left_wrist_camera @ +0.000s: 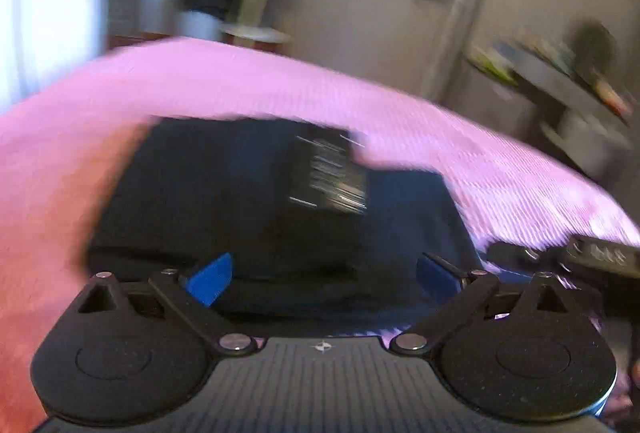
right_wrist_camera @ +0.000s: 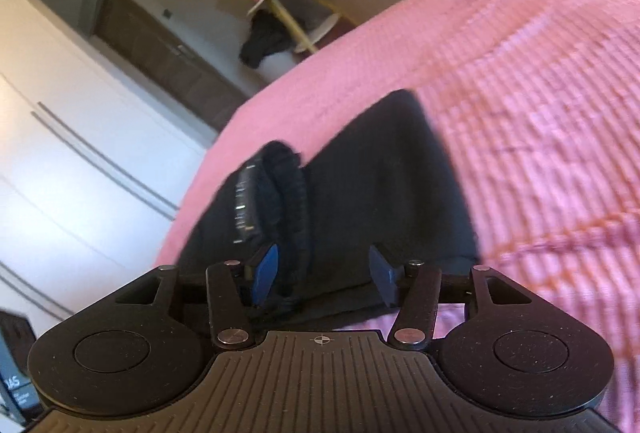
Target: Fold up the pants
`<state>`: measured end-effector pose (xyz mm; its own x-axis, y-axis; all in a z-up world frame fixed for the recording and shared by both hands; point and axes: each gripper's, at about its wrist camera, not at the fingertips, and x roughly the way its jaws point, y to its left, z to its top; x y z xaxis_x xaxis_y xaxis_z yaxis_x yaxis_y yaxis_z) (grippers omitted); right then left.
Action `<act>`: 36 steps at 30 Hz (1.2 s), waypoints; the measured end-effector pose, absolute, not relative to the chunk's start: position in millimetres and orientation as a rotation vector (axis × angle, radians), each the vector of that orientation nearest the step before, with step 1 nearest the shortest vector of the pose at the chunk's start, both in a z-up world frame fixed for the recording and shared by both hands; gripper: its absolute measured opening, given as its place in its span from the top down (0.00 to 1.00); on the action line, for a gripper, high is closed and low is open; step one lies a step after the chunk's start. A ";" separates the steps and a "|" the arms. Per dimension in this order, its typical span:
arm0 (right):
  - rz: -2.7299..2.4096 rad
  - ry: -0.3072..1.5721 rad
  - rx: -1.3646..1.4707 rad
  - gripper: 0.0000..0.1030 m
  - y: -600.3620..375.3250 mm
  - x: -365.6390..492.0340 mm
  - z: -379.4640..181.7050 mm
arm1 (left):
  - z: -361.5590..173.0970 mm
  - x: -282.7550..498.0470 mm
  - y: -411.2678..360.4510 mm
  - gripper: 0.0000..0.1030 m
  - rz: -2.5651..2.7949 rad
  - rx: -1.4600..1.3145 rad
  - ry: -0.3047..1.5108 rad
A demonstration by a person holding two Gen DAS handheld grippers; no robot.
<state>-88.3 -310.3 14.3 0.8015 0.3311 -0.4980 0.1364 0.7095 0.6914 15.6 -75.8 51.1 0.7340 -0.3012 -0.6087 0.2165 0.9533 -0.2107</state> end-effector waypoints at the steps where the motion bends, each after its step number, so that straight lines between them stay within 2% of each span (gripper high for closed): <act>1: 0.144 0.658 0.799 0.35 -304.9 -81.5 14.9 | 53.4 17.4 -63.1 0.04 -0.225 -0.136 0.678; 2: 0.179 0.671 0.813 0.29 -299.1 -73.1 14.7 | 52.3 15.2 -48.3 0.04 -0.161 -0.145 0.665; 3: 0.215 0.686 0.830 0.28 -293.4 -64.4 13.0 | 49.8 14.0 -34.5 0.04 -0.100 -0.159 0.650; 7: 0.257 0.771 0.860 0.26 -270.0 -22.0 -4.2 | 32.6 11.3 3.1 0.04 0.074 -0.209 0.656; 13: 0.270 0.892 0.987 0.24 -260.6 20.6 -43.6 | 4.3 26.5 39.4 0.04 0.117 -0.500 0.780; 16: 0.282 0.902 1.049 0.19 -260.5 30.1 -47.1 | -1.1 24.4 43.6 0.04 0.100 -0.519 0.808; 18: 0.301 0.911 1.040 0.19 -253.7 35.0 -46.6 | 0.1 17.4 44.4 0.04 0.085 -0.491 0.817; 19: 0.306 0.914 1.028 0.26 -250.3 38.1 -46.5 | -1.7 18.1 42.1 0.04 0.075 -0.477 0.822; 20: 0.309 0.911 1.024 0.46 -247.1 40.6 -46.6 | -3.3 19.9 40.5 0.04 0.071 -0.469 0.825; 22: 0.305 0.918 1.041 0.59 -241.5 44.2 -49.6 | -4.2 20.4 41.1 0.04 0.078 -0.472 0.830; 24: 0.315 0.894 1.043 0.60 -237.4 41.7 -51.4 | -7.4 21.9 41.7 0.04 0.081 -0.485 0.839; 27: 0.316 0.878 1.049 0.45 -233.6 38.3 -52.5 | -9.2 23.6 39.0 0.04 0.080 -0.482 0.850; 28: 0.314 0.876 1.056 0.37 -232.7 37.4 -52.9 | -10.7 25.5 37.9 0.04 0.079 -0.477 0.863; 29: 0.315 0.877 1.055 0.34 -231.0 39.2 -50.3 | -12.5 28.0 36.5 0.04 0.085 -0.468 0.884; 30: 0.307 0.885 1.037 0.36 -228.0 42.5 -46.4 | -14.8 30.5 35.0 0.04 0.095 -0.457 0.902; 31: 0.294 0.897 1.005 0.53 -224.0 47.4 -42.5 | -16.2 32.1 33.8 0.04 0.102 -0.446 0.919; 32: 0.268 0.909 0.941 0.62 -218.0 48.4 -34.7 | -16.6 32.7 33.0 0.04 0.108 -0.437 0.925; 34: 0.262 0.882 0.820 0.71 -208.0 45.2 -13.9 | -16.1 32.7 31.3 0.04 0.126 -0.421 0.928; 36: 0.277 0.814 0.716 0.73 -201.8 36.4 14.1 | -16.2 33.7 29.6 0.04 0.157 -0.401 0.935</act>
